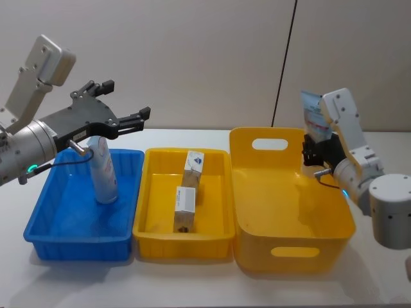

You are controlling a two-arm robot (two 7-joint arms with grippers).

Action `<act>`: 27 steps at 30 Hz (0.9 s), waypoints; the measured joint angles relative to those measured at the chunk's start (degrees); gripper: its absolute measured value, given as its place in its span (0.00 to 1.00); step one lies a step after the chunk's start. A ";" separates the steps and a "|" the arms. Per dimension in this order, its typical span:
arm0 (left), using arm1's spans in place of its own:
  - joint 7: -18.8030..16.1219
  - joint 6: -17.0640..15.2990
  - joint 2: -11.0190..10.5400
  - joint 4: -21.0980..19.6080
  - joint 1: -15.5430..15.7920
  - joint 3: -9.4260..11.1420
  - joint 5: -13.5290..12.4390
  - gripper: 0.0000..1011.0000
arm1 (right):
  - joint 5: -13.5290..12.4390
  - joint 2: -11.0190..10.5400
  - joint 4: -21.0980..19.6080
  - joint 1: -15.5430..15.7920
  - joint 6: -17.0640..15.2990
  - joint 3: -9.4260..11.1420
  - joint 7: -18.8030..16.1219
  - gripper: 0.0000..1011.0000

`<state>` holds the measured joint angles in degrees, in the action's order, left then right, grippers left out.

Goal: Bimanual collaborative sorting of washing and personal care products

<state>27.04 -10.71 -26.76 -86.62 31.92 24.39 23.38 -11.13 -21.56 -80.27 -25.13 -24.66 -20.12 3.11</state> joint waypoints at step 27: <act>-0.32 -0.08 -0.08 -0.05 -0.27 -0.04 0.00 0.99 | -0.16 3.06 2.84 -1.16 1.59 -0.49 -1.98 0.27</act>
<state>26.72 -10.79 -26.84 -86.66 31.65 24.35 23.37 -11.29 -18.50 -77.43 -26.29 -23.07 -20.60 1.13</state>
